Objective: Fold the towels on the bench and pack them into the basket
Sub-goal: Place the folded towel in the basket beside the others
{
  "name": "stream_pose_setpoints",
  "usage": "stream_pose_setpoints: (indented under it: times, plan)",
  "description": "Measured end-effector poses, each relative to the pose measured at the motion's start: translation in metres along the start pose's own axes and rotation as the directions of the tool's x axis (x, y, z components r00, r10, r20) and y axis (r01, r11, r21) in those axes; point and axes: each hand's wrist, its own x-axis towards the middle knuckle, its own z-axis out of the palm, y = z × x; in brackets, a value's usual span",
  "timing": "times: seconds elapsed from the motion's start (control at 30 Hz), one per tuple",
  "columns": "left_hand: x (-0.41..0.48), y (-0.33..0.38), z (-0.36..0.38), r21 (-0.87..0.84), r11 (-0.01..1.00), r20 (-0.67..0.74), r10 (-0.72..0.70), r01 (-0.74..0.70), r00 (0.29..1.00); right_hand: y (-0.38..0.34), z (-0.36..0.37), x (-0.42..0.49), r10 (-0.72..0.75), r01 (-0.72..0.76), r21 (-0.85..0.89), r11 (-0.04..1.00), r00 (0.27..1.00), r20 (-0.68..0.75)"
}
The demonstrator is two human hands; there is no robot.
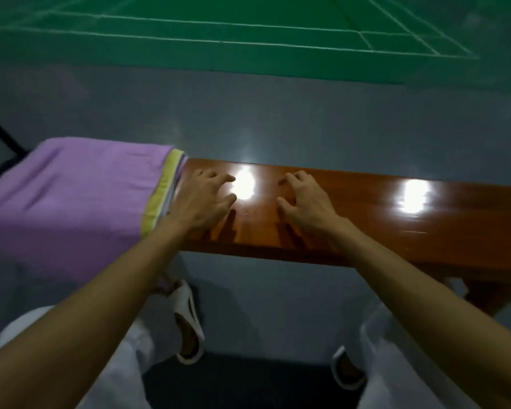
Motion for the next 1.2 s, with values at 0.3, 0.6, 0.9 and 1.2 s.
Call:
stream_pose_setpoints:
  times: [0.3, 0.6, 0.9, 1.2]
  plan:
    - [-0.05, -0.15, -0.044, 0.039, 0.946, -0.377, -0.284, 0.321, 0.882, -0.139, 0.09, 0.061, -0.176, 0.168, 0.174, 0.97, 0.984, 0.032]
    - [-0.07, -0.262, -0.068, -0.039, 0.63, -0.485, -0.691, 0.776, 0.536, -0.212, 0.136, 0.118, -0.189, 0.192, 0.078, 0.978, 0.981, -0.039]
    - [-0.065, -0.277, -0.074, -0.082, 0.644, -0.613, -0.635, 0.761, 0.471, -0.232, 0.143, 0.136, -0.196, 0.199, -0.107, 0.974, 0.98, 0.033]
    - [-0.044, -0.192, -0.069, -0.12, 0.865, -0.622, -0.449, 0.488, 0.642, -0.16, 0.083, 0.106, -0.114, 0.123, 0.074, 0.99, 0.987, -0.112]
